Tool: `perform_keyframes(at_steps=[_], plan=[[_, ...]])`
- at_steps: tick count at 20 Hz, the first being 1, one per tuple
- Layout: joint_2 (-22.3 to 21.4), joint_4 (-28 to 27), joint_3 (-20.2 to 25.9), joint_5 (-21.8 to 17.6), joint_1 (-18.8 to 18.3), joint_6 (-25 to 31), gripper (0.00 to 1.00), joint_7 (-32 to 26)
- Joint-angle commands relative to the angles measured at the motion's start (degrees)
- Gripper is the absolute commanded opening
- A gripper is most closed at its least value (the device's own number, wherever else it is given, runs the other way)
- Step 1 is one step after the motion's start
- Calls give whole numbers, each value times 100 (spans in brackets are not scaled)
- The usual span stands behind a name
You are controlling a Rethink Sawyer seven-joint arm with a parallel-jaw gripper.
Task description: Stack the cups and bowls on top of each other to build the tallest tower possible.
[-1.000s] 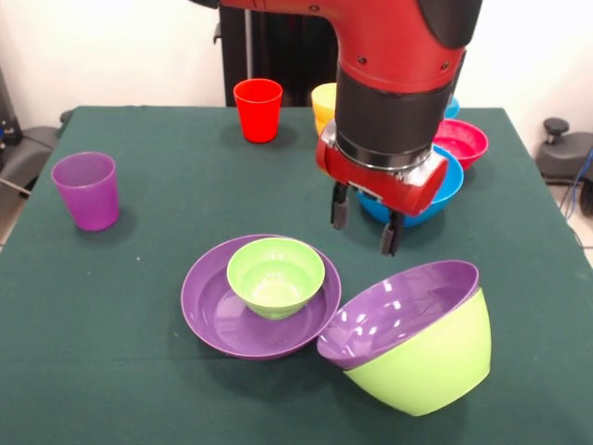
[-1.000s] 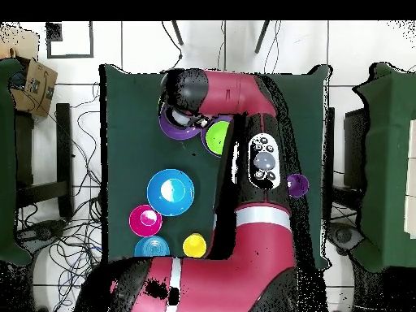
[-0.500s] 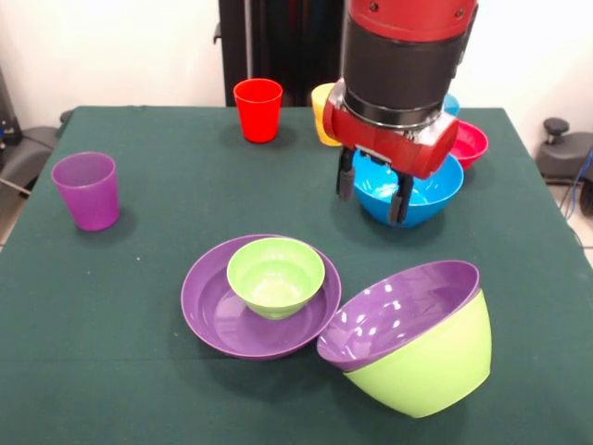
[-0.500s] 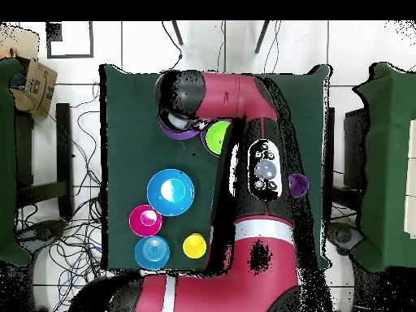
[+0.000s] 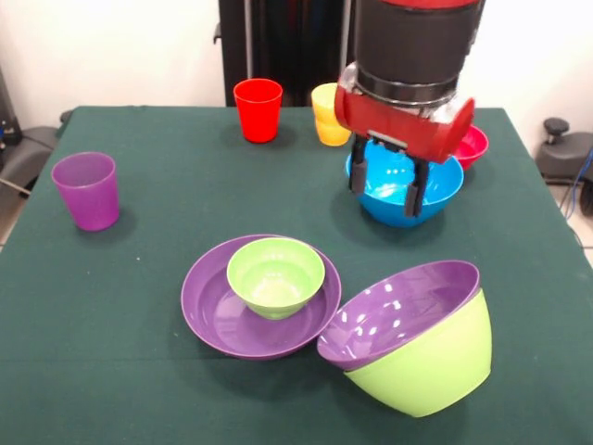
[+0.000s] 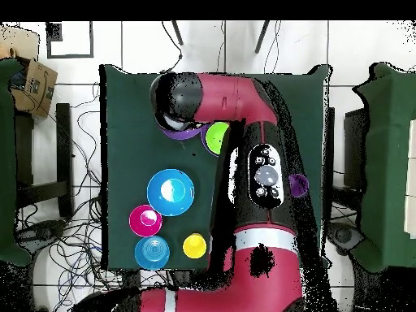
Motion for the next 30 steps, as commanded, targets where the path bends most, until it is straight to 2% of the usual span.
perform_keyframes(at_steps=[1,6,14,22,25,30], plan=[[-23,402,824,52,188,-1289,100,-204],[454,8,848,-28,306,-1923,100,3],[662,-91,592,-61,543,-2362,100,235],[856,-181,458,-85,653,-2454,100,225],[1061,-191,839,-102,433,-2464,100,-278],[939,87,898,-97,389,-2431,100,-292]])
